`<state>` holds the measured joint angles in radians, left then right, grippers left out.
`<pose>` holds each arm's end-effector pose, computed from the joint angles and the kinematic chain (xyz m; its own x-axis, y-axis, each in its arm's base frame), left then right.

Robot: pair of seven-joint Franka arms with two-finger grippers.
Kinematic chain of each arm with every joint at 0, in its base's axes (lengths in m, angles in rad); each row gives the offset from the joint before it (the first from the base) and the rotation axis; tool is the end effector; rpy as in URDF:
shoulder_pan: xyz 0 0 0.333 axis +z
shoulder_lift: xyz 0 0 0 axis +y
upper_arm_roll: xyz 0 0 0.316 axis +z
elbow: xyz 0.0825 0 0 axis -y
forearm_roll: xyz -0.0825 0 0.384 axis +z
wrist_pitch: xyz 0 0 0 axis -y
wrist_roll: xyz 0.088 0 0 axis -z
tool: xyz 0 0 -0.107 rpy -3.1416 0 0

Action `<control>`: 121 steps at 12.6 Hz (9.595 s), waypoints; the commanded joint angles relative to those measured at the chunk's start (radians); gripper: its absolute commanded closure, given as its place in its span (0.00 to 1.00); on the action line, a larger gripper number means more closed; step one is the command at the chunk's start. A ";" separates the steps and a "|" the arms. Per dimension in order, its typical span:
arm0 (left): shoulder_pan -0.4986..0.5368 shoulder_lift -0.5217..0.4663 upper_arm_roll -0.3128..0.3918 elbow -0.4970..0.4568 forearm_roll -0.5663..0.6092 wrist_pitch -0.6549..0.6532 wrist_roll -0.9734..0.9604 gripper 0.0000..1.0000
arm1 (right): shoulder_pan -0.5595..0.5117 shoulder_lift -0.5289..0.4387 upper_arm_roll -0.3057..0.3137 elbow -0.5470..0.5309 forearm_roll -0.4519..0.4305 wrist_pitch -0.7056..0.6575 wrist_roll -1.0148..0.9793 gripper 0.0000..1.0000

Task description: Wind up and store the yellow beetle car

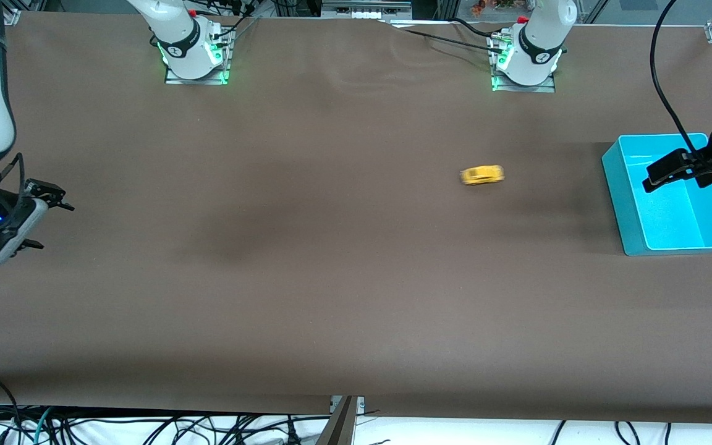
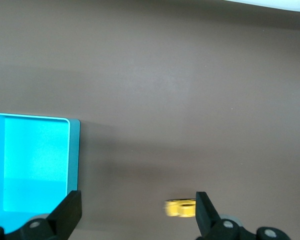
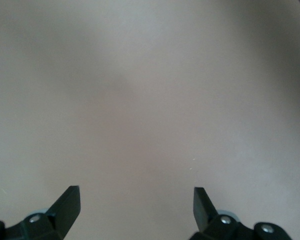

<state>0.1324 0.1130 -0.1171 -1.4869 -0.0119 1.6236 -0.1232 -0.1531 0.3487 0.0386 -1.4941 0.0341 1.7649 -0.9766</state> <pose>0.5940 0.0119 0.6045 0.9900 0.1397 0.0212 0.1391 -0.9899 0.0279 0.6526 -0.0753 0.4648 0.6580 0.7530 -0.0054 0.7496 -0.6557 -0.0902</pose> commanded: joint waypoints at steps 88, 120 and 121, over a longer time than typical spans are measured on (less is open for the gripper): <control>0.679 0.031 -0.125 -1.070 0.112 1.059 -1.063 1.00 | 0.033 -0.211 0.066 0.081 -0.114 -0.286 0.891 0.00; 0.114 -0.108 -0.042 -0.202 0.136 0.139 -0.538 0.00 | 0.033 -0.211 0.066 0.081 -0.114 -0.286 0.891 0.00; 0.049 -0.118 0.012 -0.182 0.124 0.090 -0.407 0.00 | 0.033 -0.211 0.064 0.081 -0.114 -0.286 0.891 0.00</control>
<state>0.2878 0.0310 -0.2096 -1.6880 0.1427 1.7872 -0.7376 -0.1159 0.1403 0.1004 -1.4155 -0.0760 1.4818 -0.0976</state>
